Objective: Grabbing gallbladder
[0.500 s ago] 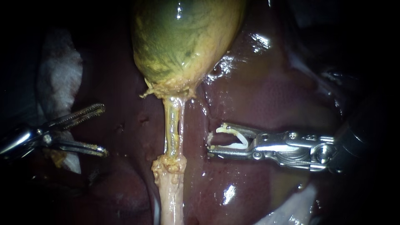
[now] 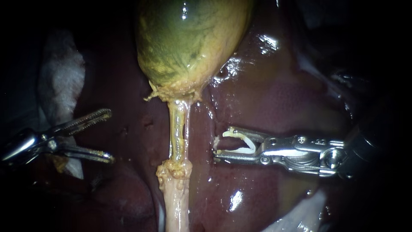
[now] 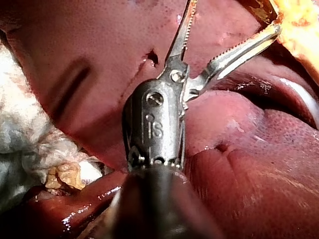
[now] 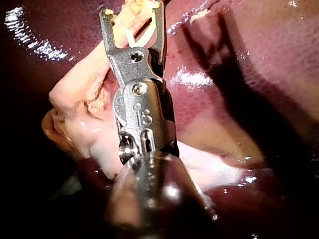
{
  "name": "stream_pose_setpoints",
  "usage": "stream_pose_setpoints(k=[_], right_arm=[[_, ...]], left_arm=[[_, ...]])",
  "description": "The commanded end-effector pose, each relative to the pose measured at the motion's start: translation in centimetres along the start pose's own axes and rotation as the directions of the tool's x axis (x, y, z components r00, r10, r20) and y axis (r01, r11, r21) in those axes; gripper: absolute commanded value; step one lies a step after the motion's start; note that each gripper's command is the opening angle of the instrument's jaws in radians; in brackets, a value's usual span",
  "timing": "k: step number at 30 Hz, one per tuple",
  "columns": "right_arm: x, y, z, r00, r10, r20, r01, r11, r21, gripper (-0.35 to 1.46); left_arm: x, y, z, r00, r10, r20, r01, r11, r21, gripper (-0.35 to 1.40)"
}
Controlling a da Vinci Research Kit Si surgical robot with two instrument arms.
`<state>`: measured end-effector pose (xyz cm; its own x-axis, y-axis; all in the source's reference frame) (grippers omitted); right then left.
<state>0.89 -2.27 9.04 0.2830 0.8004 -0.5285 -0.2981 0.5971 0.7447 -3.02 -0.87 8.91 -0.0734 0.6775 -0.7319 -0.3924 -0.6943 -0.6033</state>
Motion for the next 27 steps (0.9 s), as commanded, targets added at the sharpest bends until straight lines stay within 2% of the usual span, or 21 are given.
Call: stream_pose_setpoints(k=[1,8,13,19,27], right_arm=[[0.0,0.0,0.0,1.0,0.0,0.0,0.0,1.0,0.001,0.6],[0.0,0.0,0.0,1.0,0.0,0.0,0.0,1.0,0.001,0.6],[0.0,0.0,0.0,1.0,0.0,0.0,0.0,1.0,0.001,0.6],[0.0,0.0,-0.01,1.0,0.0,0.0,0.0,1.0,0.001,0.6],[0.0,0.0,-0.02,1.0,-0.001,0.0,0.001,1.0,0.001,0.6]], left_arm=[[0.02,-0.01,0.01,1.0,-0.002,0.001,0.002,1.0,0.009,1.13],[0.04,-0.05,0.13,0.9997,-0.023,-0.004,0.023,0.999,0.037,1.01],[0.04,-0.04,0.25,0.9991,-0.041,0.007,0.041,0.998,0.056,0.91],[0.08,-0.04,0.49,0.9984,-0.05,0.025,0.048,0.995,0.082,0.85],[0.14,-0.08,0.81,0.9981,-0.056,0.024,0.053,0.991,0.122,0.8]])
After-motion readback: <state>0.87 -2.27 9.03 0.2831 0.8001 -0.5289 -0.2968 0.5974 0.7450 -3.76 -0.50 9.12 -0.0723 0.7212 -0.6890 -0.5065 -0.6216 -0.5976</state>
